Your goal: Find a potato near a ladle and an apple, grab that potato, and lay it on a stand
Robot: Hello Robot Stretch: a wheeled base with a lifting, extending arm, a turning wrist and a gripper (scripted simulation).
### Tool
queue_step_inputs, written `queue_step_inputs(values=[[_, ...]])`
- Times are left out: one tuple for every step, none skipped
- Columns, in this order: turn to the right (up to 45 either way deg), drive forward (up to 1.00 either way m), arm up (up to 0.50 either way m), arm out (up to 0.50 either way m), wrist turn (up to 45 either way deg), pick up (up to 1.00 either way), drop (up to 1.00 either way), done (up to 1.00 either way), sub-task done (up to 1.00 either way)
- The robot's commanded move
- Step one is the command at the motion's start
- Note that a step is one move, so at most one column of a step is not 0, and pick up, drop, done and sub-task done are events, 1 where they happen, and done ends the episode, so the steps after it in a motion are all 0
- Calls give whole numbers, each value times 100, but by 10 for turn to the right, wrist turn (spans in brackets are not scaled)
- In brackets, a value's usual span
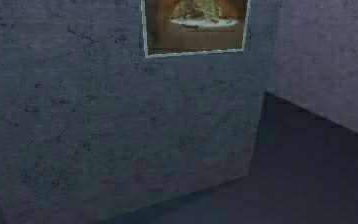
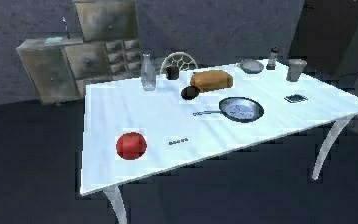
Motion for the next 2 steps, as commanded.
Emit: queue_step_inputs(values=[[0, 15, 0, 0, 0, 0, 0, 0, 0], [90, 0, 0, 0, 0, 0, 0, 0, 0]])
